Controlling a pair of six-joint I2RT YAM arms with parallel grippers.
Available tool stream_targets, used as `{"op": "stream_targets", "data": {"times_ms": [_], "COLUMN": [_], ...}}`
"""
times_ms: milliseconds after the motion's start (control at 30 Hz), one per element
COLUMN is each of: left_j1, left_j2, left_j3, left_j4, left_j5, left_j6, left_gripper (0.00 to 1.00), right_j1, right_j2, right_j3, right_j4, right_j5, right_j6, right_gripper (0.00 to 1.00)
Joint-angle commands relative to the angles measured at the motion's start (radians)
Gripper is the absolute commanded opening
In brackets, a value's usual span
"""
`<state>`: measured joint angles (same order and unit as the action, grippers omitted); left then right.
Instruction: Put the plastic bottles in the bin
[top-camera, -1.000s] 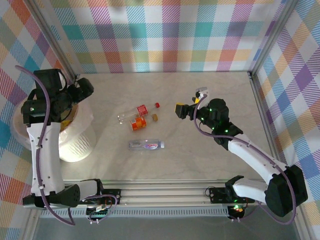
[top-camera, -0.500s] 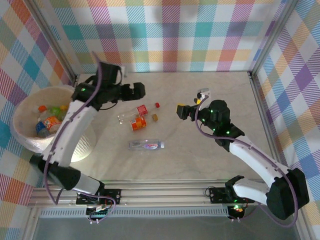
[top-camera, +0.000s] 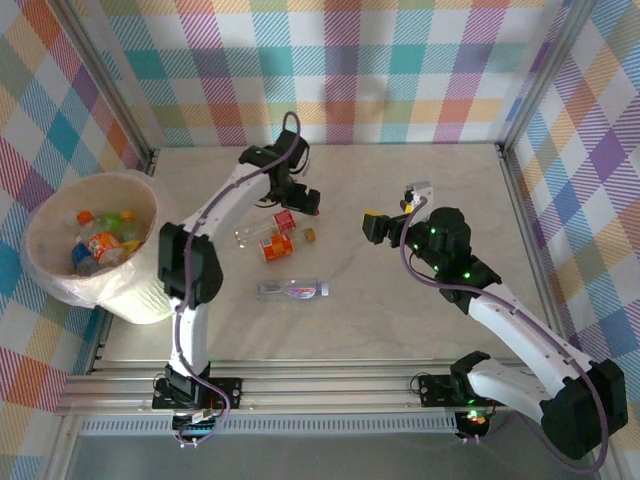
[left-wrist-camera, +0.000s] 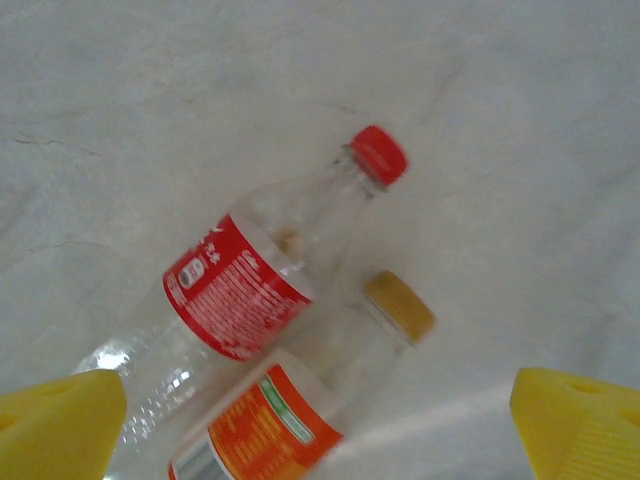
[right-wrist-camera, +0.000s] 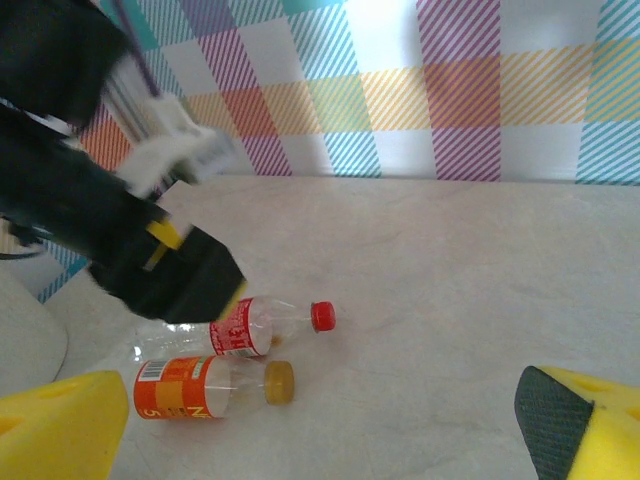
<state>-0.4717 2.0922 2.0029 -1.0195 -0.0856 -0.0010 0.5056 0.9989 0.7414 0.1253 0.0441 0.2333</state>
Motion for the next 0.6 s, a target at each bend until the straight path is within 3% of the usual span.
{"op": "stream_targets", "data": {"times_ms": [0,200,567], "left_j1": [-0.001,0.036,0.136], "left_j2": [0.081,0.157,0.200], "left_j3": [0.081,0.097,0.085], "left_j4": [-0.104,-0.115,-0.081], "left_j5": [-0.110,-0.072,-0.112], "left_j6": [0.060,0.076,0.053], "left_gripper": [0.95,0.92,0.87], "right_j1": [0.005,0.005,0.004], "right_j2": [-0.032,-0.051,-0.046], "right_j3": [-0.021,-0.031,-0.027], "right_j4": [-0.025,-0.037,-0.031], "right_j5": [0.025,0.031,0.033], "right_j6": [-0.022,-0.020,-0.016], "right_gripper": [1.00,1.00,1.00]}}
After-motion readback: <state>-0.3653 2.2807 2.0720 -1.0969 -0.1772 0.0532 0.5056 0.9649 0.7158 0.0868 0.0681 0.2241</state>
